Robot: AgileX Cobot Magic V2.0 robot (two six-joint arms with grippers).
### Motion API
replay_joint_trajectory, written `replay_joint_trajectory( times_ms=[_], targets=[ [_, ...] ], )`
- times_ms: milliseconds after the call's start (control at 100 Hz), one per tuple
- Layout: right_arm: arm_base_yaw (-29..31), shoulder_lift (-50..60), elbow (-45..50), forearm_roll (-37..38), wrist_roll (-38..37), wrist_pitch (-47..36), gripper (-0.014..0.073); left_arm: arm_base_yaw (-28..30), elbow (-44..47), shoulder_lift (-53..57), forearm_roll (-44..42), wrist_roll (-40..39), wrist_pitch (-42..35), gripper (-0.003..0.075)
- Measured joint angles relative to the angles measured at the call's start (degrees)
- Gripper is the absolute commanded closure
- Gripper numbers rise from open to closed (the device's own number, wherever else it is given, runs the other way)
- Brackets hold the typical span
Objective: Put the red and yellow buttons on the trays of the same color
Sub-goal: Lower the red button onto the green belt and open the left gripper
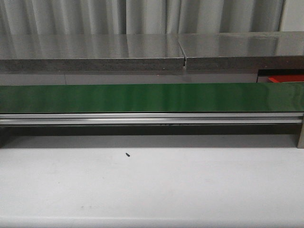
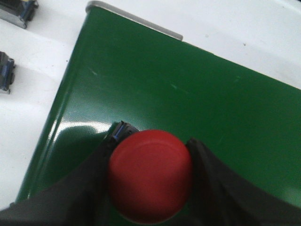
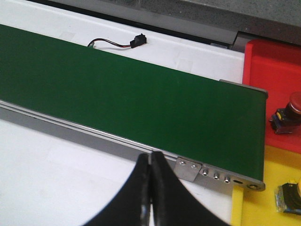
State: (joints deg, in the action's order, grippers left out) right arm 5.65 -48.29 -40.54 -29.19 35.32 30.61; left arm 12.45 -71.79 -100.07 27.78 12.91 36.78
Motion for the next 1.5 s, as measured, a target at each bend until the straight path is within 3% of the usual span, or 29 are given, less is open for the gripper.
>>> replay_joint_trajectory(
  times_ms=[120, 190, 350, 750, 1010, 1280, 1500],
  targets=[
    [0.0, 0.0, 0.0, 0.0, 0.0, 0.0, 0.0662, 0.0, 0.0, -0.1, 1.3, 2.0, 0.2, 0.0109],
    [0.0, 0.0, 0.0, 0.0, 0.0, 0.0, 0.0662, 0.0, 0.0, -0.4, 2.5, 3.3, 0.5, 0.0001],
    [0.0, 0.0, 0.0, 0.0, 0.0, 0.0, 0.0662, 0.0, -1.3, -0.5, 6.8, 6.8, 2.0, 0.0068],
    [0.0, 0.0, 0.0, 0.0, 0.0, 0.0, 0.0662, 1.2, -9.7, 3.6, 8.2, 8.8, 6.2, 0.0069],
    [0.0, 0.0, 0.0, 0.0, 0.0, 0.0, 0.0662, 10.2, -7.8, 3.7, 1.9, 8.8, 8.6, 0.0069],
    [0.0, 0.0, 0.0, -0.1, 0.0, 0.0, 0.0662, 20.6, -5.3, 3.1, 0.7, 8.8, 7.7, 0.0069],
    [0.0, 0.0, 0.0, -0.1, 0.0, 0.0, 0.0662, 23.4, -5.4, -1.0, 0.5, 8.8, 5.3, 0.0069]
  ],
)
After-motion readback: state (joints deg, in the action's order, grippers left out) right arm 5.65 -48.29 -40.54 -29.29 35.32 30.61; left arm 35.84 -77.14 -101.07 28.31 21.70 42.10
